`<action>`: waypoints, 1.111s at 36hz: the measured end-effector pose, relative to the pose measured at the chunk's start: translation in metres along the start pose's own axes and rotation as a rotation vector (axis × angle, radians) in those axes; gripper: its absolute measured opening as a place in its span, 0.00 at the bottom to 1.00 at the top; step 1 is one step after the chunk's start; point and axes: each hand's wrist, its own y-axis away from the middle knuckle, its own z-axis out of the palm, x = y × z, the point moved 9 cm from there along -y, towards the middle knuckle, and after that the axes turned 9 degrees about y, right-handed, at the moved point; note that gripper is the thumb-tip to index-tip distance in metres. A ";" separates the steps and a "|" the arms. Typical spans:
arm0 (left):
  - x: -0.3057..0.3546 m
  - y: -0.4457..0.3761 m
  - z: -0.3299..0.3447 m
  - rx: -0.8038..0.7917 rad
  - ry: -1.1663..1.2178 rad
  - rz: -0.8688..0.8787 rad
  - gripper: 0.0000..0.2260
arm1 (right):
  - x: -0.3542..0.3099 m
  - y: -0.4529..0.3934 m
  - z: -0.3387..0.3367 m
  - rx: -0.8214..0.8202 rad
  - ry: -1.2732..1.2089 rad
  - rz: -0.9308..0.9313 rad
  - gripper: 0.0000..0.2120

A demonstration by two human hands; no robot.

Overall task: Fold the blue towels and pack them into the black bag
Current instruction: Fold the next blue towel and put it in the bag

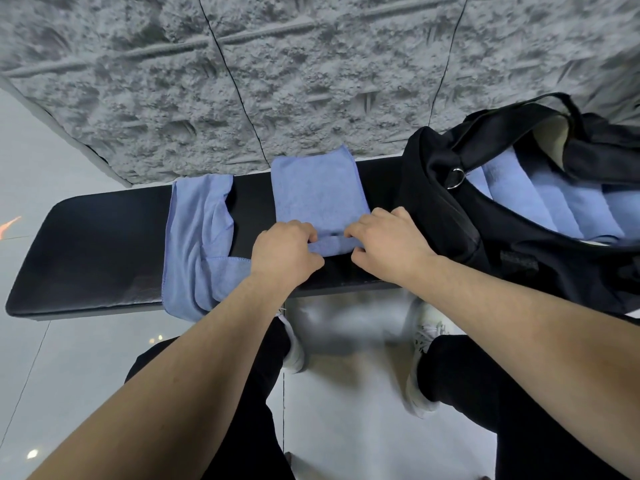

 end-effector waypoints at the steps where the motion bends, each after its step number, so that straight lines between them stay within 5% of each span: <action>1: 0.000 0.000 0.000 -0.001 0.002 0.003 0.11 | 0.000 0.001 0.001 -0.003 -0.002 0.001 0.13; 9: 0.003 0.004 0.004 -0.079 -0.010 0.029 0.03 | 0.000 0.007 0.006 -0.057 -0.051 -0.041 0.01; 24: -0.002 0.001 0.007 -0.095 0.054 0.004 0.05 | 0.004 0.000 0.008 -0.068 -0.064 -0.003 0.06; 30: -0.001 0.001 0.008 -0.107 0.042 -0.005 0.10 | 0.011 0.001 0.005 0.012 -0.213 0.035 0.15; 40: 0.006 0.006 0.008 -0.026 0.056 0.071 0.12 | 0.015 0.002 0.005 0.021 -0.262 0.084 0.10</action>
